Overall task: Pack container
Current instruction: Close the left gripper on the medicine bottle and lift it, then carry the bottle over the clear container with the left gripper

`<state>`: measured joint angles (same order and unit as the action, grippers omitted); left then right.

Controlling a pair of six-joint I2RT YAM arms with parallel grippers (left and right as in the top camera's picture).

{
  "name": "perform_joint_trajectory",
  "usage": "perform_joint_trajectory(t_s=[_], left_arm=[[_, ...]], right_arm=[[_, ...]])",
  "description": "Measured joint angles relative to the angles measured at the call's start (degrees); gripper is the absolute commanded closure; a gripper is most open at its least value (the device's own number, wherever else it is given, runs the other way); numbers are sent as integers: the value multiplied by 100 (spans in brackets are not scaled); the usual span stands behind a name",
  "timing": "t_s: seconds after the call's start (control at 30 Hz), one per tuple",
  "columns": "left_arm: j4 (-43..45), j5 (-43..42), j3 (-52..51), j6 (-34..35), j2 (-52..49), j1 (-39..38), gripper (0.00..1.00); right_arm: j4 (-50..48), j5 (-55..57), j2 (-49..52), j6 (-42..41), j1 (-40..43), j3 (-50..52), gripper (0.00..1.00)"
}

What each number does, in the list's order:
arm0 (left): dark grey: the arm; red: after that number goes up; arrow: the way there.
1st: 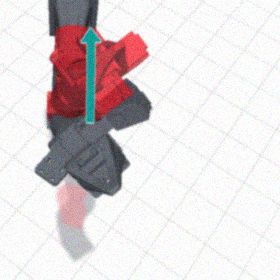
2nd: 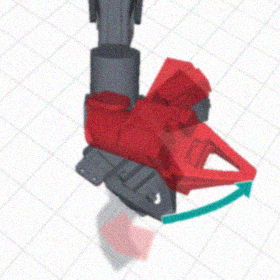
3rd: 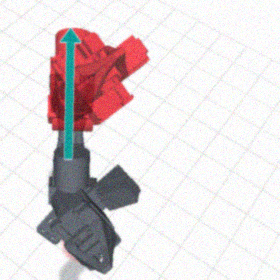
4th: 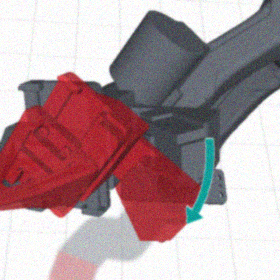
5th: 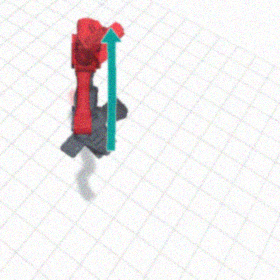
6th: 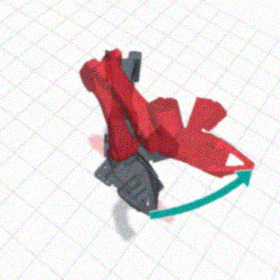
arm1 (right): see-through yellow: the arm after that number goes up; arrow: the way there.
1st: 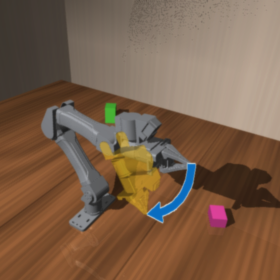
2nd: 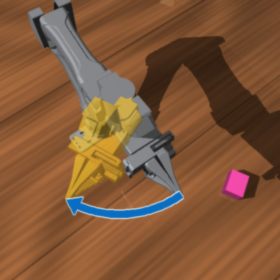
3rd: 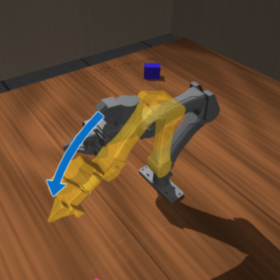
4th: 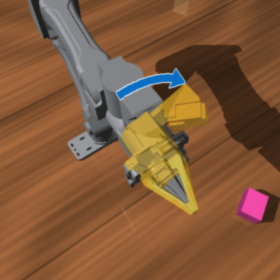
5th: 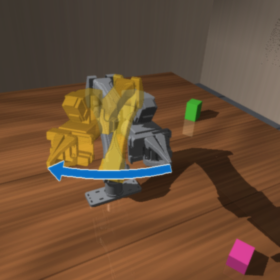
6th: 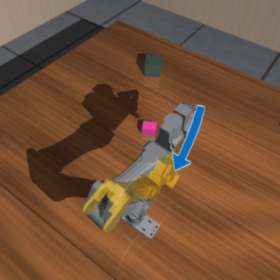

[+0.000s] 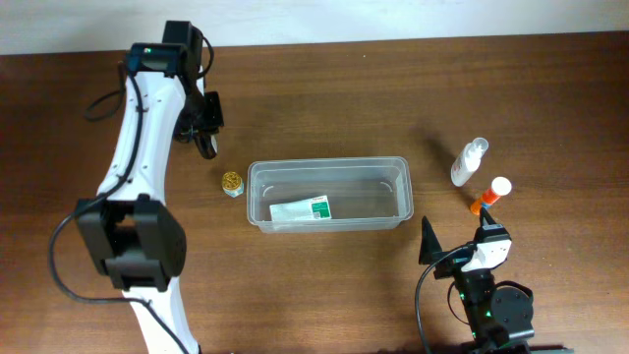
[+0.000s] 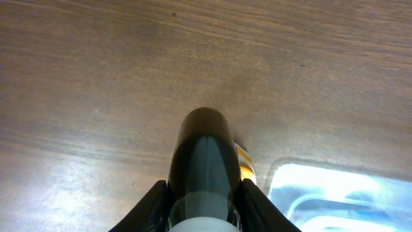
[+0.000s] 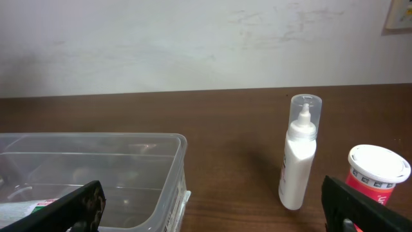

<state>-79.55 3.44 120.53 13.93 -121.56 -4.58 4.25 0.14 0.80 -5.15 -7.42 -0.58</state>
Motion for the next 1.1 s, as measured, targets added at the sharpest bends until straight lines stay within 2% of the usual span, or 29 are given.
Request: perform_joint_trajectory(t_s=[0.23, 0.4, 0.6, 0.87, 1.1], left_arm=[[-409, -175, 9, 0, 920, -205, 82], [-673, -278, 59, 0, 1443, -874, 82], [-691, -212, -35, 129, 1495, -1620, 83], [-66, -13, -960, 350, 1495, -2057, 86], [581, 7, -1740, 476, 1495, -2107, 86]], right_arm=[[0, 0, 0, 0, 0, 0, 2], [0, 0, 0, 4, 0, 0, 2], [0, -2, 0, 0, 0, 0, 2], [0, -2, 0, 0, 0, 0, 2], [0, 0, 0, -2, 0, 0, 2]])
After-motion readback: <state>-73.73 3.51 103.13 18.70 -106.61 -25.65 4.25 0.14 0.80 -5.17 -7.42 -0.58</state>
